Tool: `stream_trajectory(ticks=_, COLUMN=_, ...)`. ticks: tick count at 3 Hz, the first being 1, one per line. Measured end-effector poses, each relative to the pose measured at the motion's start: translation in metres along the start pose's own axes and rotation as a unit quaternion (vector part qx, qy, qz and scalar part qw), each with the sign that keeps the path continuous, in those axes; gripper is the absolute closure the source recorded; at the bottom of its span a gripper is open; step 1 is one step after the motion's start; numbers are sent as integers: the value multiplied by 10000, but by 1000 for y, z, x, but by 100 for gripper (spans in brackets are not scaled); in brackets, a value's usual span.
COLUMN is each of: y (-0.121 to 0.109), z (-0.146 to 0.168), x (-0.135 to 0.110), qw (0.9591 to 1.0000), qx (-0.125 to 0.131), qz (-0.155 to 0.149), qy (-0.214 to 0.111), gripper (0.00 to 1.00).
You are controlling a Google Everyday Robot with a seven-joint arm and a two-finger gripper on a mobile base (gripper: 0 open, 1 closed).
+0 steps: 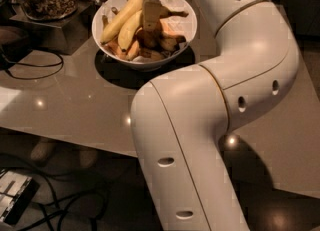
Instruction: Pick banana from white bowl
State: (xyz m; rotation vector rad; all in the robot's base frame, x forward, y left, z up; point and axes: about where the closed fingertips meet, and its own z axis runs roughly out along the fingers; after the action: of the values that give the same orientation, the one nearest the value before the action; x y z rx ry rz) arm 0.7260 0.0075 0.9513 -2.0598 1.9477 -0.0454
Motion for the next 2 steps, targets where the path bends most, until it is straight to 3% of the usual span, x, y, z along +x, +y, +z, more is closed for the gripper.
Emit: stream_trajectory(ticks=2, y=4, z=2, x=7, qw=9999, qx=-100, qz=54, qy=8, gripper=99)
